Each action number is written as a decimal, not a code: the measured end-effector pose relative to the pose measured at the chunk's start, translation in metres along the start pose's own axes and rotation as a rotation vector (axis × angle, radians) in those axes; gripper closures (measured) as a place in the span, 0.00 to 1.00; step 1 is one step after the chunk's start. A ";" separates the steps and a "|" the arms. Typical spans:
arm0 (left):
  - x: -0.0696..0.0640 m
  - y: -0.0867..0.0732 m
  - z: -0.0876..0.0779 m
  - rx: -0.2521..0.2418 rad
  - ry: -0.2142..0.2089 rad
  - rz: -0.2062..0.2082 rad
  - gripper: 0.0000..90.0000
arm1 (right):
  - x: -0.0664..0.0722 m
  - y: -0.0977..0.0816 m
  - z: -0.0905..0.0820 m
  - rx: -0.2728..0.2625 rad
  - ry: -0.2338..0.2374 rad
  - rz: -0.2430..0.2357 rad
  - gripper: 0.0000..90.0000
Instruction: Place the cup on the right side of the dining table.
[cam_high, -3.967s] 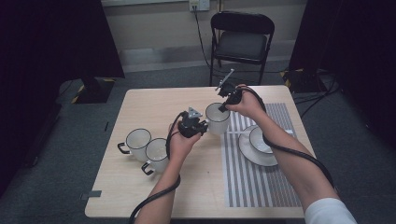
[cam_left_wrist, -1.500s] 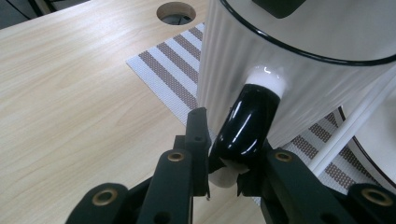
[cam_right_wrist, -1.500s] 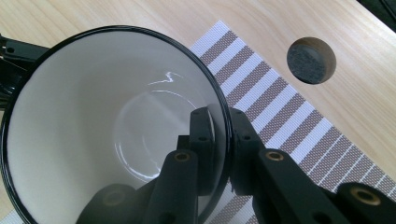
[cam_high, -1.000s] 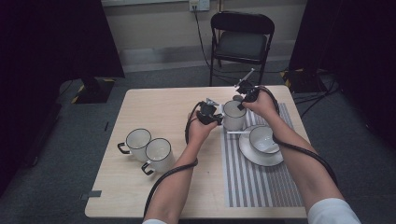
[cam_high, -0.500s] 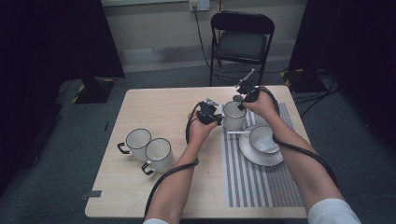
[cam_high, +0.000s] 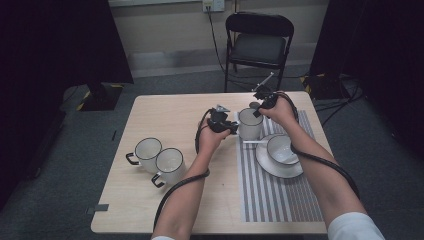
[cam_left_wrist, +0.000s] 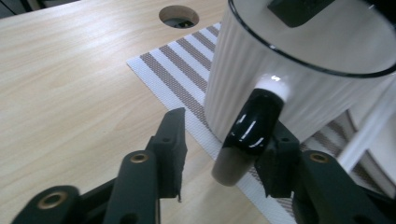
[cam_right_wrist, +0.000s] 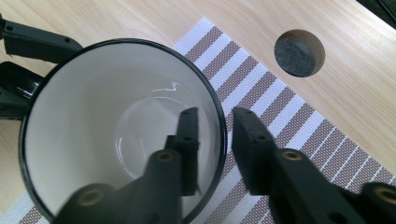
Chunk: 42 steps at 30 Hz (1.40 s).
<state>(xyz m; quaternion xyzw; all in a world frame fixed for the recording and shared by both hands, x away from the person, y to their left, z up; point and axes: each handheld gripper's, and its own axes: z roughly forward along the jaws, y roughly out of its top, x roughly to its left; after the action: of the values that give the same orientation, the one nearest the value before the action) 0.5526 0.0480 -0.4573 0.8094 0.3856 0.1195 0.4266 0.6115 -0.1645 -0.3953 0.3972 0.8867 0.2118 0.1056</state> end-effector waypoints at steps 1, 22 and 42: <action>0.000 0.000 -0.002 0.002 -0.006 -0.010 0.60 | 0.000 0.000 -0.001 -0.003 0.009 0.001 0.75; -0.008 0.001 -0.033 0.036 0.039 -0.037 0.25 | 0.012 -0.001 -0.026 -0.050 -0.032 0.025 0.26; -0.030 -0.004 -0.063 0.063 -0.007 -0.017 0.18 | 0.034 -0.014 -0.057 -0.048 0.001 0.003 0.19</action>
<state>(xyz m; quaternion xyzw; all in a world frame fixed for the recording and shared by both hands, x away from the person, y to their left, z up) 0.4974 0.0650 -0.4183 0.8195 0.3944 0.1011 0.4032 0.5598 -0.1642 -0.3520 0.3958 0.8809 0.2332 0.1144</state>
